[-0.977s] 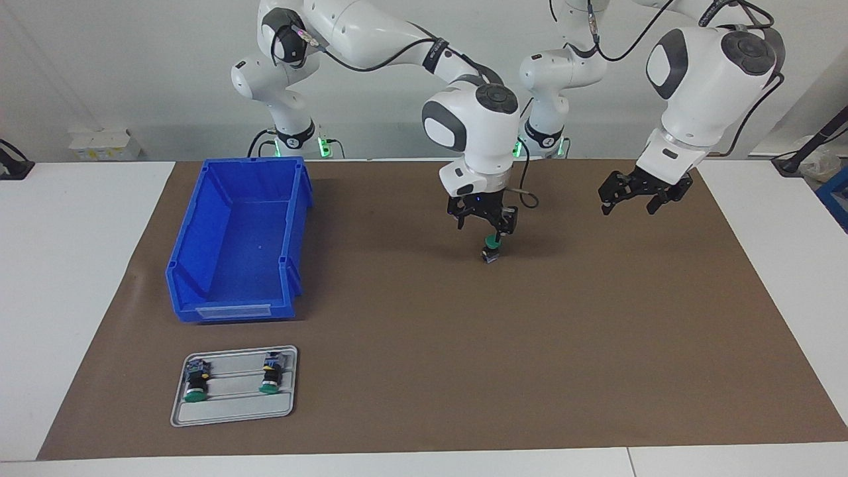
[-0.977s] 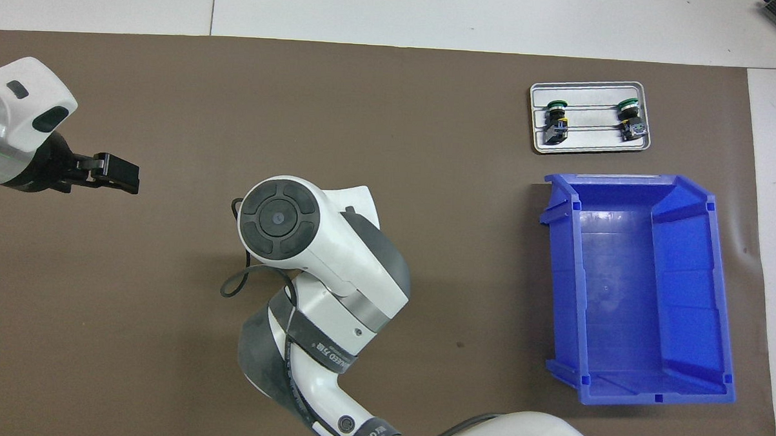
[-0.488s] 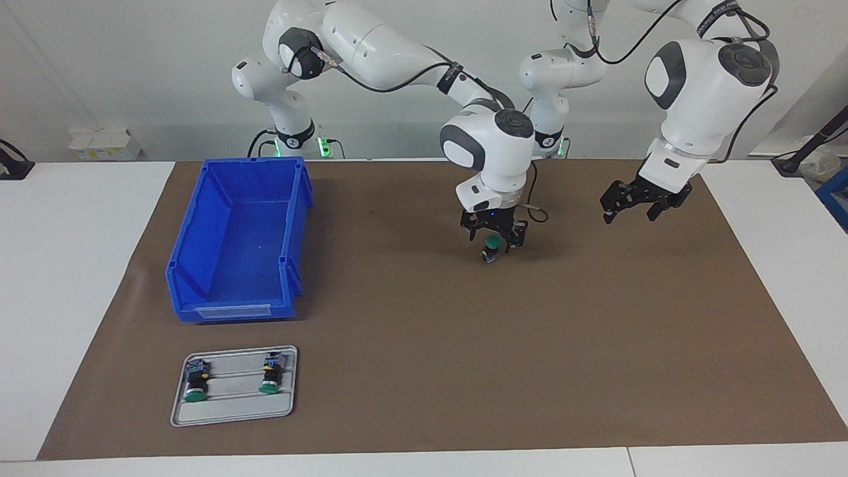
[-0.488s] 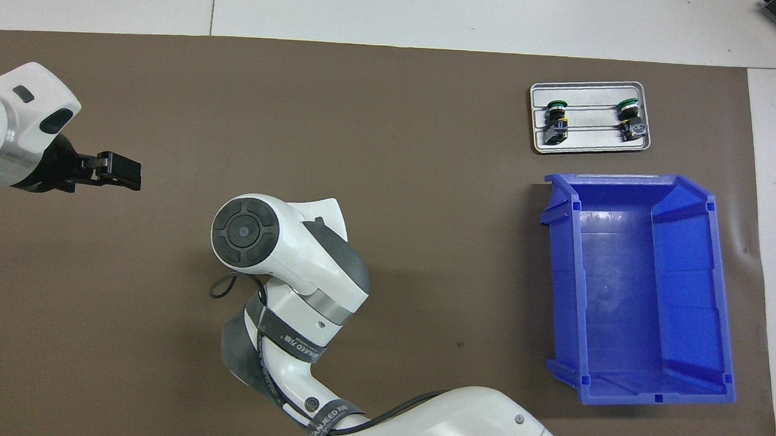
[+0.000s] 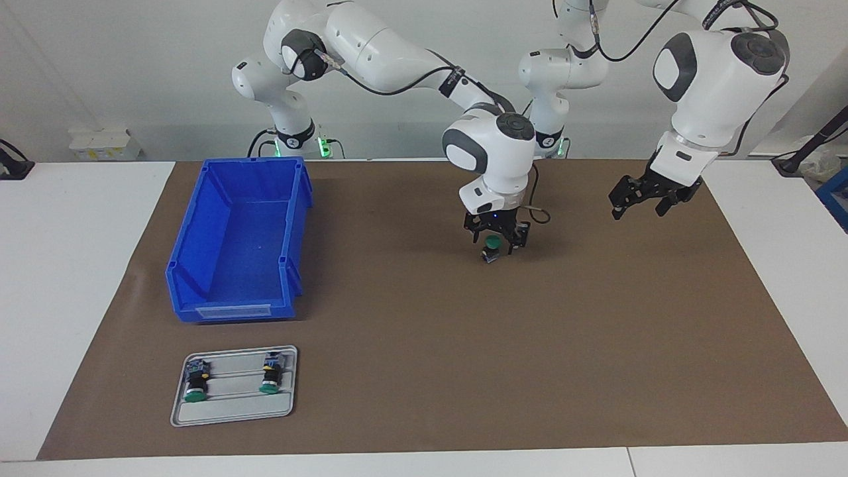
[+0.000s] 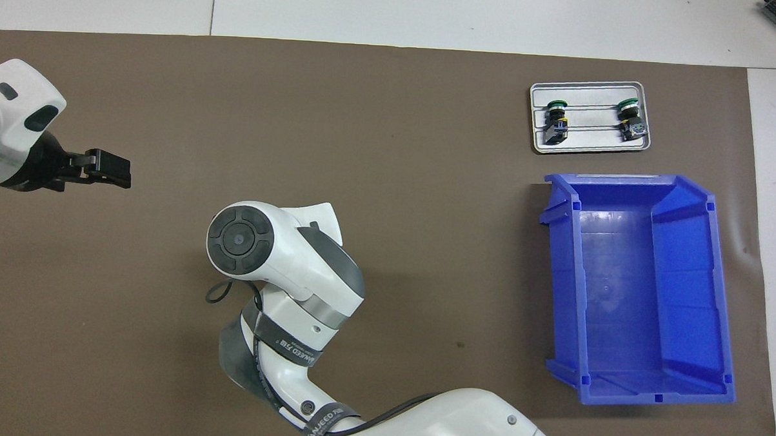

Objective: Place and press button with both arms

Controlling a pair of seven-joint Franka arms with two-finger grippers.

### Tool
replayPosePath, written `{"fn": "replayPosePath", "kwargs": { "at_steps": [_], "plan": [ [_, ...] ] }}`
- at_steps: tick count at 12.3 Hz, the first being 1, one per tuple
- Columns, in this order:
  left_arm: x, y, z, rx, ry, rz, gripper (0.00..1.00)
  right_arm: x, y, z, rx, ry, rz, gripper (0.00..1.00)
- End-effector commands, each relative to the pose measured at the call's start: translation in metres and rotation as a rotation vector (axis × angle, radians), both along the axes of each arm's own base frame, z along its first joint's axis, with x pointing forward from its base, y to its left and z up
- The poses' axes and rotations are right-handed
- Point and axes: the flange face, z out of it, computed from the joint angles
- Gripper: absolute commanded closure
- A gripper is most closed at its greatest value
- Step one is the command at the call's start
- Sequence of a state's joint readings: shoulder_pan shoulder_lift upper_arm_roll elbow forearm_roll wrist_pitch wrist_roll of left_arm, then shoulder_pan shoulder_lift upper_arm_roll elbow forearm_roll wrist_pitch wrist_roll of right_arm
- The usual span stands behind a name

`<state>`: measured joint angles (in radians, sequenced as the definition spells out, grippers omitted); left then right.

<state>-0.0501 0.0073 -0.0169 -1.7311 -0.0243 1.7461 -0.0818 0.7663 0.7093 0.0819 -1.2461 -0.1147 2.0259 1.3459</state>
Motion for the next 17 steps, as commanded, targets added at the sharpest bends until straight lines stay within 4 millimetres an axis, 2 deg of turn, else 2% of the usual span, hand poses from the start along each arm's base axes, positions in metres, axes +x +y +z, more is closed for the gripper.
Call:
{"fn": "replayPosePath", "kwargs": {
  "at_steps": [1,2,3,6,8,10,13,14,15,16,17],
  "plan": [
    [-0.01,-0.002,0.02,0.015,0.019,0.002,0.0,-0.009,-0.001,-0.019,-0.01,-0.007,-0.009,0.11],
    [-0.011,-0.004,0.021,0.015,0.025,-0.001,0.0,-0.019,0.0,-0.025,-0.018,-0.001,0.004,0.12],
    [-0.012,-0.004,0.02,0.016,0.03,-0.003,0.0,-0.021,0.0,-0.025,-0.022,0.002,0.002,0.14],
    [-0.014,-0.007,0.02,0.017,0.023,-0.032,0.0,-0.018,0.0,-0.021,-0.014,-0.008,0.0,0.2],
    [-0.015,-0.008,0.022,0.02,0.033,-0.054,0.0,-0.015,-0.001,-0.019,-0.013,-0.016,-0.004,0.27],
    [-0.014,-0.01,0.021,0.022,0.027,-0.062,0.0,-0.011,0.0,-0.016,0.004,-0.049,0.004,0.3],
    [-0.012,-0.006,0.022,0.045,0.012,-0.073,0.0,-0.015,0.003,-0.018,0.004,-0.047,0.001,0.35],
    [-0.013,-0.006,0.022,0.044,0.016,-0.087,0.0,-0.015,0.003,-0.017,0.004,-0.049,-0.001,0.44],
    [-0.014,-0.007,0.021,0.044,0.018,-0.091,0.0,-0.015,0.003,-0.017,0.003,-0.048,-0.001,0.63],
    [-0.014,-0.007,0.021,0.042,0.017,-0.09,0.0,-0.015,0.003,-0.016,0.007,-0.051,-0.002,0.91],
    [-0.014,-0.007,0.021,0.042,0.018,-0.091,0.0,-0.014,0.003,-0.016,0.001,-0.05,-0.002,1.0]
  ]
}}
